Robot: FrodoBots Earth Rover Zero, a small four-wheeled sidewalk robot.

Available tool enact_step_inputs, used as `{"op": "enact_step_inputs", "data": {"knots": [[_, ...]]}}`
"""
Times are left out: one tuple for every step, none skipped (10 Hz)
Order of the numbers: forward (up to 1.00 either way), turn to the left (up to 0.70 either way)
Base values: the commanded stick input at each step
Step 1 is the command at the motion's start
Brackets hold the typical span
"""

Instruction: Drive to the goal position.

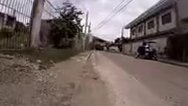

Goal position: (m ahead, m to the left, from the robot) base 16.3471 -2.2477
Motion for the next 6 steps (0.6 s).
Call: {"op": "enact_step_inputs", "data": {"knots": [[0.70, 0.00], [0.70, 0.00], [0.70, 0.00], [0.70, -0.02], [0.70, -0.05], [0.70, -0.27]]}}
